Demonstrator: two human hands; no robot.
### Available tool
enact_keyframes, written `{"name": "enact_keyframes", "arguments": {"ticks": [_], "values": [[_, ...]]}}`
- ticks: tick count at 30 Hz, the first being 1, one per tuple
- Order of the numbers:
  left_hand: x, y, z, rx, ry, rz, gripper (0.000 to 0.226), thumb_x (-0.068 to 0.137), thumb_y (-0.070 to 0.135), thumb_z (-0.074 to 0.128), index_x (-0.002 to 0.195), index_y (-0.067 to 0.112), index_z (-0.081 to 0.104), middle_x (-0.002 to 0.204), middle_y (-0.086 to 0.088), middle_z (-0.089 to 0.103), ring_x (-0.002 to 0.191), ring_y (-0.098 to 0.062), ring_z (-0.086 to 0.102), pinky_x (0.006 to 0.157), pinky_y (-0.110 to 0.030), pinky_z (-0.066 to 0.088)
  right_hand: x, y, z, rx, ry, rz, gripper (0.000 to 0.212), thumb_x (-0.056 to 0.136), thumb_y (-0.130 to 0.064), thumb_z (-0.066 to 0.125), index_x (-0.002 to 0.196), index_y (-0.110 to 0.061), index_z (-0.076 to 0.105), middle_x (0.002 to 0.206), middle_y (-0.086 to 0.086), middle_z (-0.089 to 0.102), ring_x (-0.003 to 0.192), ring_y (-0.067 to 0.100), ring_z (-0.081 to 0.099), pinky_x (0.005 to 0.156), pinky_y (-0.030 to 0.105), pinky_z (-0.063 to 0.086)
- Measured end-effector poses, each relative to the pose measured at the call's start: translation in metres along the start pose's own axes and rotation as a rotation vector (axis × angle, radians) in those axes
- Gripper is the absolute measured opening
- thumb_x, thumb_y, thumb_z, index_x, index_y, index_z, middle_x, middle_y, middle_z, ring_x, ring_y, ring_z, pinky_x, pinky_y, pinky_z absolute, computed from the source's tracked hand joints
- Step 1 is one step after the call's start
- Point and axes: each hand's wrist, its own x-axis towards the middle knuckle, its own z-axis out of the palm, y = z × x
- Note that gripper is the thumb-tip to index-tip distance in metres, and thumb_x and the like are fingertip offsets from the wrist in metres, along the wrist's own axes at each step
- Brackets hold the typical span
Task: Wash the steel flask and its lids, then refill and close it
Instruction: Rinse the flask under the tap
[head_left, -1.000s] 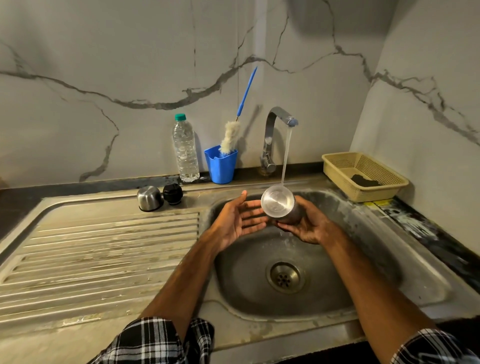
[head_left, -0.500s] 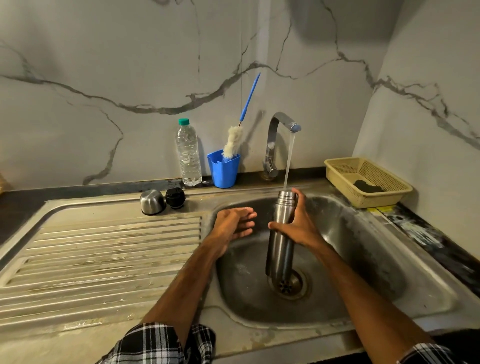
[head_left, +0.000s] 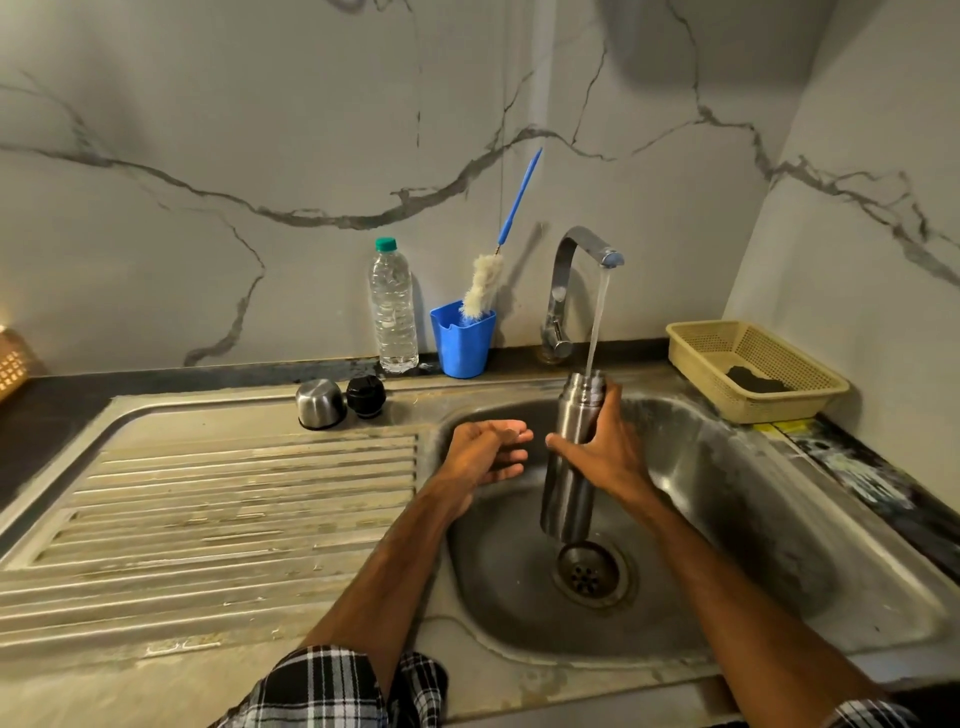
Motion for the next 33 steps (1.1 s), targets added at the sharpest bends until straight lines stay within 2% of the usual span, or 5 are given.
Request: {"name": "enact_keyframes", "arguments": {"ticks": [13,17,20,24,33], "values": [[0.0010,0.0000,0.0001,-0.008,-0.017,0.007,0.019,0.099,0.013,0.062,0.115,0.013,0.072,0.107,-0.001,0.078,0.094,-0.017,0.071,0.080,-0.031,0.062,0.0039,-0.0016,-0.0034,-0.003,0.097,0.010,0.112,0.071,-0.035,0.087,0.154,-0.028,0.012,0.144,0.013,0.049,0.126,0.032,0.053,0.102,0.054,0.048],[-0.0001,-0.0004,0.0018,-0.011,-0.017,0.002,0.020,0.098,0.011,0.064,0.116,0.012,0.072,0.107,-0.002,0.078,0.094,-0.018,0.071,0.081,-0.032,0.062,0.0006,0.0023,0.0010,-0.070,-0.004,-0.007,0.112,0.069,-0.032,0.089,0.153,-0.028,0.015,0.143,0.012,0.051,0.125,0.033,0.054,0.102,0.052,0.048],[0.0005,0.0006,0.0013,-0.005,-0.024,0.004,0.019,0.097,0.011,0.064,0.115,0.013,0.072,0.108,-0.002,0.078,0.092,-0.016,0.071,0.080,-0.031,0.062,0.0037,0.0003,-0.0028,-0.013,0.129,-0.021,0.115,0.070,-0.036,0.088,0.154,-0.031,0.009,0.144,0.013,0.049,0.126,0.033,0.053,0.100,0.056,0.049],[-0.0008,-0.0013,0.0027,-0.004,-0.021,0.002,0.019,0.099,0.010,0.062,0.115,0.013,0.071,0.109,-0.002,0.078,0.092,-0.016,0.071,0.080,-0.031,0.061,0.0022,0.0059,0.0009,-0.084,-0.009,-0.003,0.115,0.069,-0.032,0.089,0.155,-0.027,0.012,0.145,0.013,0.049,0.128,0.033,0.052,0.103,0.054,0.047],[0.0017,-0.0022,0.0035,0.011,-0.030,0.007,0.019,0.100,0.010,0.060,0.115,0.012,0.071,0.110,-0.004,0.077,0.088,-0.015,0.070,0.077,-0.030,0.061,0.0033,0.0029,-0.0039,-0.060,0.074,-0.001,0.113,0.070,-0.035,0.088,0.153,-0.031,0.012,0.144,0.013,0.049,0.125,0.033,0.054,0.100,0.054,0.049]]}}
